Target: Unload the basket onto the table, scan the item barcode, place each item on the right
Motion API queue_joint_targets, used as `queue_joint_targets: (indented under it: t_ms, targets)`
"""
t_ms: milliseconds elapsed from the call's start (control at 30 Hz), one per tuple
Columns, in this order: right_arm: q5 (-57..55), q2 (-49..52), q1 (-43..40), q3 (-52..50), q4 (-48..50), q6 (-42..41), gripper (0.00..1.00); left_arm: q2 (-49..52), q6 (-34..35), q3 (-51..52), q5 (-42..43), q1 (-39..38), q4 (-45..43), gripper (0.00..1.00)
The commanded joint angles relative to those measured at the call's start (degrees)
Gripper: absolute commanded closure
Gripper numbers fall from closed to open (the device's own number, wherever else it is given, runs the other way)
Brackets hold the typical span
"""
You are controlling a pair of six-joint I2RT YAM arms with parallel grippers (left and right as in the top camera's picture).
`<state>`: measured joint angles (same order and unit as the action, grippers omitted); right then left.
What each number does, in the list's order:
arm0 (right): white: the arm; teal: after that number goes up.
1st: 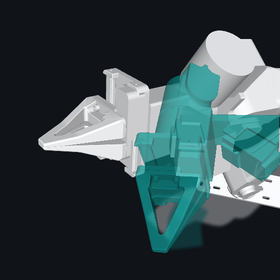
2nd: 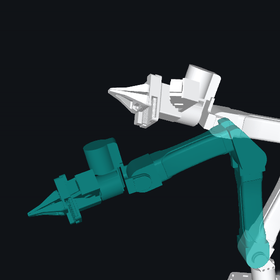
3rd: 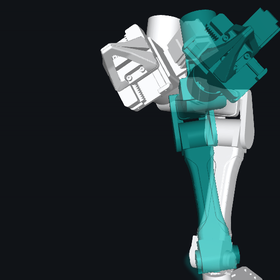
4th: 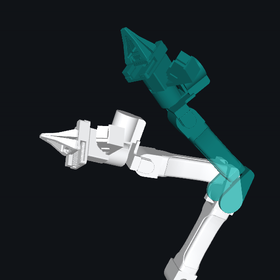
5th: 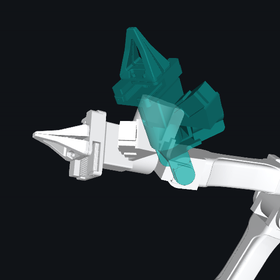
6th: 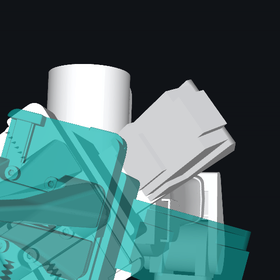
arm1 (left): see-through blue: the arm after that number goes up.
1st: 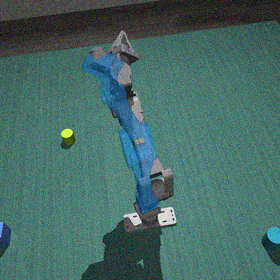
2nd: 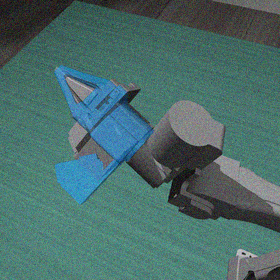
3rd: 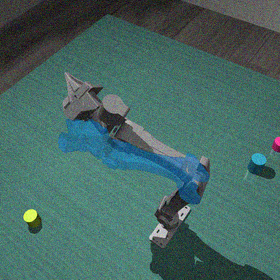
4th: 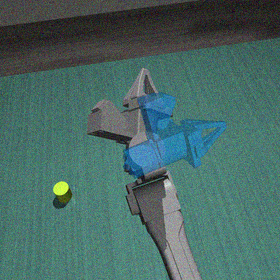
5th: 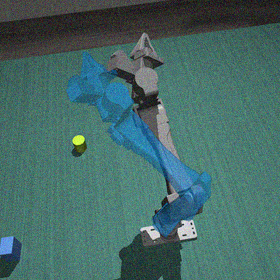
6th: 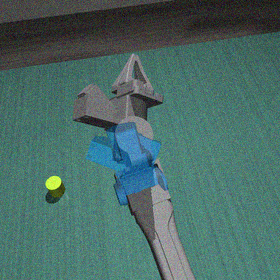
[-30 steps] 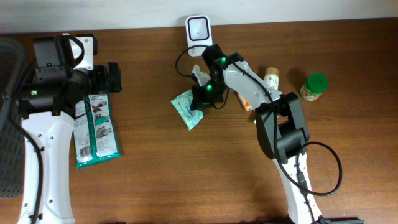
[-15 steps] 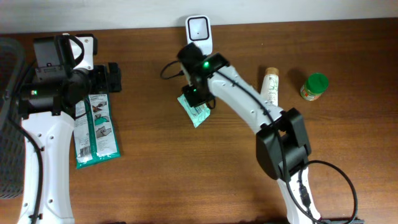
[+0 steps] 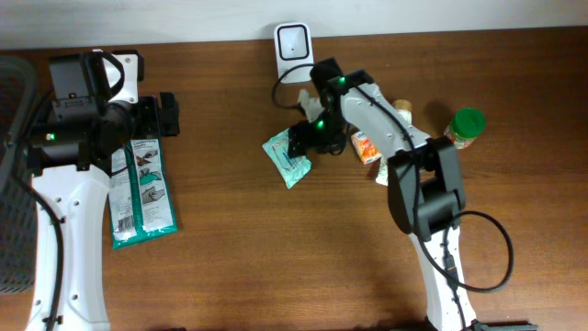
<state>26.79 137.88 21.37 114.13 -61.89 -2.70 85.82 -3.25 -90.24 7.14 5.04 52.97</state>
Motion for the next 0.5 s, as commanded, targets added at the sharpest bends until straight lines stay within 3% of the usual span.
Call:
queue_joint_targets:
  t_ms: [0, 133, 200, 333, 467]
  targets:
    - [4.5, 1.4, 1.5, 0.5, 0.2, 1.5, 0.17, 0.1, -0.5, -0.7, 0.6, 0.0, -0.1, 0.01]
    - [4.0, 3.1, 2.8, 0.5, 0.8, -0.2, 0.20, 0.1, -0.5, -0.7, 0.6, 0.0, -0.1, 0.01]
    - [3.1, 4.5, 3.1, 0.5, 1.1, -3.0, 0.27, 0.1, -0.5, -0.7, 0.6, 0.0, -0.1, 0.01]
    - [3.3, 6.6, 2.2, 0.5, 1.2, -7.3, 0.71, 0.1, -0.5, -0.7, 0.6, 0.0, -0.1, 0.01]
    - [4.3, 6.4, 1.4, 0.7, 1.4, -7.2, 0.92, 0.1, -0.5, -0.7, 0.6, 0.0, -0.1, 0.01]
